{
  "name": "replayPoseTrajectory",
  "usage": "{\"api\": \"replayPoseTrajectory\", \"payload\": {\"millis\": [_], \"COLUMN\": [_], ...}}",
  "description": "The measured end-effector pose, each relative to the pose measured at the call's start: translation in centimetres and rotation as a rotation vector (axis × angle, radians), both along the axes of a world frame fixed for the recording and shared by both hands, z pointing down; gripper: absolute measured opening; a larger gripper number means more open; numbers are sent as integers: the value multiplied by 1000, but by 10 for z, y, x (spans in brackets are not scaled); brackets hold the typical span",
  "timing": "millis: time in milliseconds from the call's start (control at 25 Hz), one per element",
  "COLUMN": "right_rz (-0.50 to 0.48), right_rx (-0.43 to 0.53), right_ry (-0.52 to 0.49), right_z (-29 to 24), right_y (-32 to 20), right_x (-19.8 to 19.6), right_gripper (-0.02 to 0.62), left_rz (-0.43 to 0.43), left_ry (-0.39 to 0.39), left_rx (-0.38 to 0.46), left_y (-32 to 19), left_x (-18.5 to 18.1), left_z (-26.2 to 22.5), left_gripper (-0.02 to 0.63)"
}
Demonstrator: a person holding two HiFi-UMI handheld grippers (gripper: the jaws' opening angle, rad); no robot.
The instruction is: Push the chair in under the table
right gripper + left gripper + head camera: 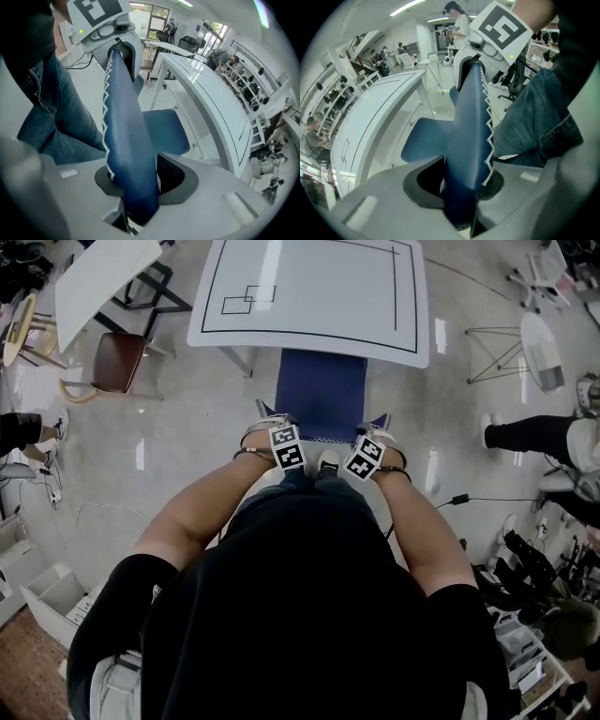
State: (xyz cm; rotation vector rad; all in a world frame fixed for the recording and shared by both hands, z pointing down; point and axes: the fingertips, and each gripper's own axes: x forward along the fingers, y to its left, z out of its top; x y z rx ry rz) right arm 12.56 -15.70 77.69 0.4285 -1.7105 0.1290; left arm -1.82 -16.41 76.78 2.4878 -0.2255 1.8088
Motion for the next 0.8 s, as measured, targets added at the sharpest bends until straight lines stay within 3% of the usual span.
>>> {"api": "replayPoseTrajectory", "payload": {"millis": [800], "right_rz": [-107], "right_rx": [-10], "right_ry": [16], "right_z": [30], "right_y": [-76], "right_x": [34], "right_gripper": [158], "left_rz": [-59], "left_ry": [-53], "left_rx": [-27], "left_y": [-68], "left_x": [30], "left_z": [31], "left_gripper": [238]}}
